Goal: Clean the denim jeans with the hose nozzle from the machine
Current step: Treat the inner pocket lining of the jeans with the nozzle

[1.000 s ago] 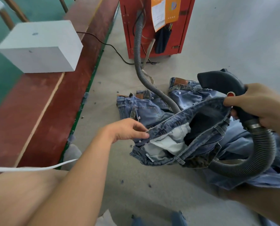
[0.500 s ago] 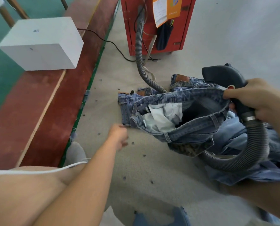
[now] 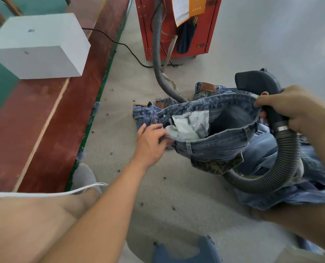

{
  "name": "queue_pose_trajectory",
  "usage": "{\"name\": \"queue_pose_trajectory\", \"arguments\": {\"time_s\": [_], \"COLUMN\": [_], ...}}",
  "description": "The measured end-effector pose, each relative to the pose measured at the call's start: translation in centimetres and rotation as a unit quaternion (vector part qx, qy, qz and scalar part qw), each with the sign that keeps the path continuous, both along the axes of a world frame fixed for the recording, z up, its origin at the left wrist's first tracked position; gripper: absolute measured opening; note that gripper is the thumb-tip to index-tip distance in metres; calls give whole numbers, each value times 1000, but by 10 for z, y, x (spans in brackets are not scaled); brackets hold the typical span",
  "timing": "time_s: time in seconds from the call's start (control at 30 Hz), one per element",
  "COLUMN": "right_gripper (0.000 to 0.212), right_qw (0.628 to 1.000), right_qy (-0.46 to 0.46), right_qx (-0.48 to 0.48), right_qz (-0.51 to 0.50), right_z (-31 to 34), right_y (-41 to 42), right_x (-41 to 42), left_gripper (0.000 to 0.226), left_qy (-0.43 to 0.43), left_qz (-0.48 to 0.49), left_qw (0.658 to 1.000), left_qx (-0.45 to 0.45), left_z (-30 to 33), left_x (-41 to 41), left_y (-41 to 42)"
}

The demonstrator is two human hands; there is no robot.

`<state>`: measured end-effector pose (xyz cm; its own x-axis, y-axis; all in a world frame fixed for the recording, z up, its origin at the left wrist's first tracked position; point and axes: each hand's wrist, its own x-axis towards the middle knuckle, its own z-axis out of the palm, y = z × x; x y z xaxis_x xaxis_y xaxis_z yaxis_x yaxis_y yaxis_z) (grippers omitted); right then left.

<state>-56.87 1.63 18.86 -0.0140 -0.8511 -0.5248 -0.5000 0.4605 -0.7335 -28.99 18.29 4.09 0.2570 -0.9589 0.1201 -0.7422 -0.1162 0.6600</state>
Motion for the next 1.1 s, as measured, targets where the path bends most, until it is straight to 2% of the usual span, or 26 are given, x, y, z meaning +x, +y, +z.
{"name": "queue_pose_trajectory", "arguments": {"time_s": [0.13, 0.23, 0.37, 0.47, 0.57, 0.67, 0.77, 0.87, 1.0, 1.1], "right_gripper": [17, 22, 26, 21, 20, 25, 27, 26, 32, 30], "right_qw": [998, 993, 977, 954, 922, 892, 872, 892, 928, 919], "right_qy": [-48, -45, 4, 64, 120, 135, 139, 107, 77, 83], "right_qx": [-48, -113, -182, -204, -173, -109, -88, -90, -125, -81], "right_qz": [-16, 9, 107, 212, 324, 417, 462, 429, 343, 376], "right_z": [0, 5, 12, 13, 8, -5, -22, -31, -28, -17], "right_y": [-7, -13, -2, 12, 25, 34, 38, 40, 40, 40], "right_x": [-7, -15, -18, -14, -5, 11, 31, 46, 44, 37], "left_gripper": [31, 27, 30, 36, 46, 51, 53, 53, 53, 54], "left_qy": [98, 224, 480, 561, 590, 609, 623, 630, 613, 621], "left_qz": [-22, -18, 39, 72, 71, 57, 44, 32, 61, 71], "left_qw": [993, 970, 869, 816, 793, 780, 771, 766, 777, 770], "left_qx": [63, 88, 111, 116, 135, 132, 127, 123, 130, 127], "left_z": [31, 42, 45, 45, 43, 42, 43, 43, 36, 33], "left_x": [19, 16, 7, 8, 10, 10, 9, 10, 16, 16], "left_y": [-12, -9, -9, -7, -2, 0, 2, 3, 2, 1]}}
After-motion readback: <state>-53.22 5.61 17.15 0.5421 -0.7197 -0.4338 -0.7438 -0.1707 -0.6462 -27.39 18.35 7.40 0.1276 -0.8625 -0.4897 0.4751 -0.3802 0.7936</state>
